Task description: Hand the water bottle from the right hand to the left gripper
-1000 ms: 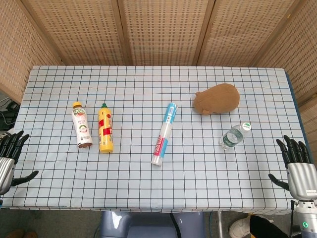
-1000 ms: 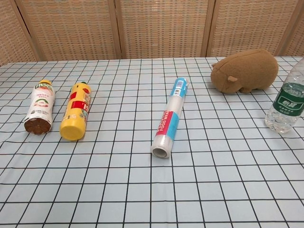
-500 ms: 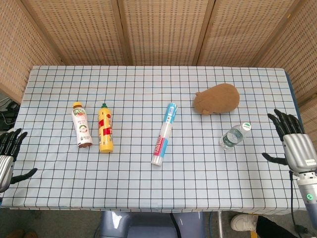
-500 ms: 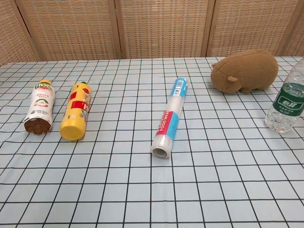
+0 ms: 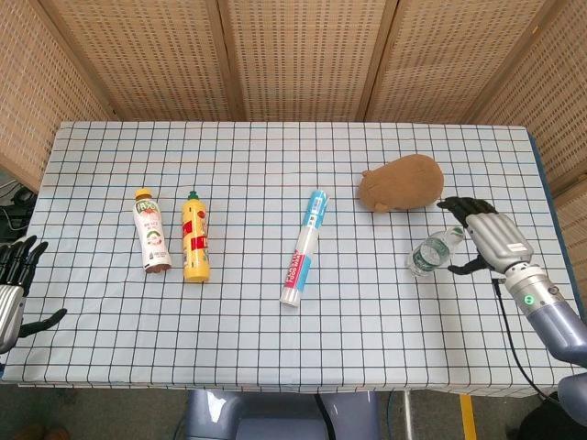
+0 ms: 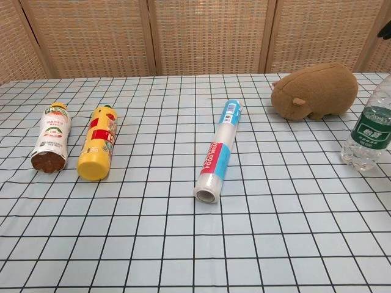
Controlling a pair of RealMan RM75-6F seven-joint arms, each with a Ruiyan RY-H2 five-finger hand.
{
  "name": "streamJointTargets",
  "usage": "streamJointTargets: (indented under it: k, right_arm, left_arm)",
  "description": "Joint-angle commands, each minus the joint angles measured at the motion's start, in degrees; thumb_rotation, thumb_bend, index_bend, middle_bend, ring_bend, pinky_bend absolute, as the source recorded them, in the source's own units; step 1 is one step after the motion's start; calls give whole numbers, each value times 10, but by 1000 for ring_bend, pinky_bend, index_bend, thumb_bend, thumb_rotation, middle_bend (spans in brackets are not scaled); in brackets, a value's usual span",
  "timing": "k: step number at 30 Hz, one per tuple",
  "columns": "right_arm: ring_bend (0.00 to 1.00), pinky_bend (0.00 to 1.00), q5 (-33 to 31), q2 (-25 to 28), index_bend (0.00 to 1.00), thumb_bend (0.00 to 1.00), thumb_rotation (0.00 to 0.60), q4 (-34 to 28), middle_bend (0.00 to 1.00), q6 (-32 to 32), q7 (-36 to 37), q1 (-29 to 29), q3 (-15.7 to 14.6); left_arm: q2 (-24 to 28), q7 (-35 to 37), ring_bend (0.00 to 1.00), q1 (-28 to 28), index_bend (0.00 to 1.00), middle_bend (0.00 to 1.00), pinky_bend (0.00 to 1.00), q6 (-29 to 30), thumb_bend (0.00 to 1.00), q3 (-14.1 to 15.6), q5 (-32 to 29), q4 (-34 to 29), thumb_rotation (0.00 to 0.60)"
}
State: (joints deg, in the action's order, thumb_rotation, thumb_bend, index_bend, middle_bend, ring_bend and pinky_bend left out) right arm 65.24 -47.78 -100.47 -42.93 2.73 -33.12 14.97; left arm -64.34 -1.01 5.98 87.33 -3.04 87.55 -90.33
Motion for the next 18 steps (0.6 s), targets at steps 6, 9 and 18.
streamJointTargets:
  k: [6, 9, 18]
  right_arm:
    - [202, 277, -111, -34, 219, 291, 600, 16, 237, 19, -106, -60, -17]
    - [220, 281, -147, -37, 238, 310, 600, 21, 253, 29, -135, -77, -30]
    - [290, 326, -207, -51, 319, 392, 600, 33, 313, 40, -180, -110, -60]
  left_arm:
    - [0, 1, 0, 1, 0, 0, 0, -5, 0, -3, -7, 1, 600]
    - [0, 1, 0, 2, 0, 0, 0, -5, 0, -3, -7, 2, 600]
    - [-1, -4, 0, 2, 0, 0, 0, -6, 0, -4, -9, 1, 600]
